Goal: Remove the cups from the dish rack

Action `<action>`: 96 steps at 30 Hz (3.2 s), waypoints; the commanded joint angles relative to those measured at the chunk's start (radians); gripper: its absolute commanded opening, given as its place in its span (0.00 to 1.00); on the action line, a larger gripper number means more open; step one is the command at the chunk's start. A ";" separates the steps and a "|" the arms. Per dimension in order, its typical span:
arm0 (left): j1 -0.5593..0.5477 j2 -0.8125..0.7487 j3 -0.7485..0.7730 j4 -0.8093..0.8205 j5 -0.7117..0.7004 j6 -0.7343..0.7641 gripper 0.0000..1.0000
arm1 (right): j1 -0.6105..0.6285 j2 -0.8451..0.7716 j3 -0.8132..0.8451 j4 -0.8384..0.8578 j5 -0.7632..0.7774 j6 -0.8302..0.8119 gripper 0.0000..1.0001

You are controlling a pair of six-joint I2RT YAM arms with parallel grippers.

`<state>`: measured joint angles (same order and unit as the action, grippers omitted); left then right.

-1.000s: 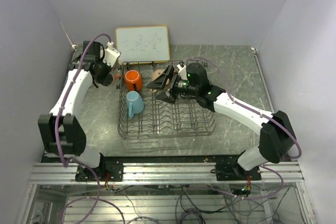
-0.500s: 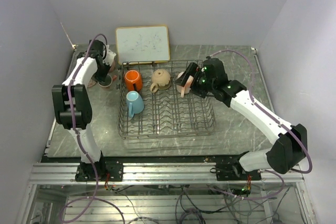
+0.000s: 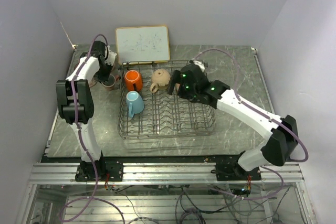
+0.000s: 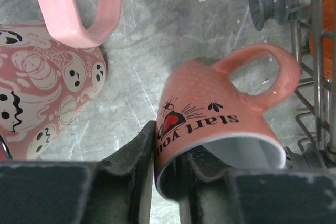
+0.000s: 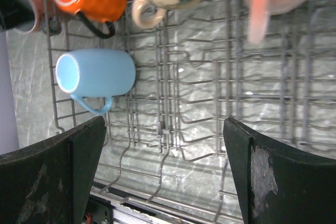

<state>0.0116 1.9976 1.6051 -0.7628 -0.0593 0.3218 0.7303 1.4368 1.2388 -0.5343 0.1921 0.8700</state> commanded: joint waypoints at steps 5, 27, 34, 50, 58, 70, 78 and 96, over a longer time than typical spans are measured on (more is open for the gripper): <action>0.007 -0.028 0.007 0.041 0.015 -0.022 0.50 | 0.208 0.229 0.236 -0.071 0.243 -0.062 0.94; 0.024 -0.416 0.032 -0.093 0.122 -0.034 0.95 | 0.471 0.822 0.757 -0.231 0.505 -0.086 0.76; 0.099 -0.508 0.034 -0.153 0.208 -0.021 0.99 | 0.472 0.869 0.748 -0.155 0.585 -0.104 0.69; 0.141 -0.552 0.004 -0.158 0.269 -0.023 1.00 | 0.468 0.905 0.752 -0.129 0.618 -0.111 0.60; 0.140 -0.556 -0.014 -0.147 0.279 -0.028 1.00 | 0.460 0.767 0.577 -0.096 0.630 -0.078 0.54; 0.140 -0.559 -0.005 -0.153 0.296 -0.033 1.00 | 0.408 0.767 0.504 0.083 0.348 -0.248 0.53; 0.140 -0.562 0.000 -0.157 0.307 -0.031 1.00 | 0.379 0.763 0.496 0.091 0.299 -0.266 0.46; 0.140 -0.706 -0.175 -0.224 0.579 0.250 0.99 | 0.363 0.638 0.503 0.071 0.259 -0.260 0.00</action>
<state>0.1459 1.3521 1.4811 -0.9440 0.3878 0.4339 1.1145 2.1906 1.7424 -0.4732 0.4671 0.6064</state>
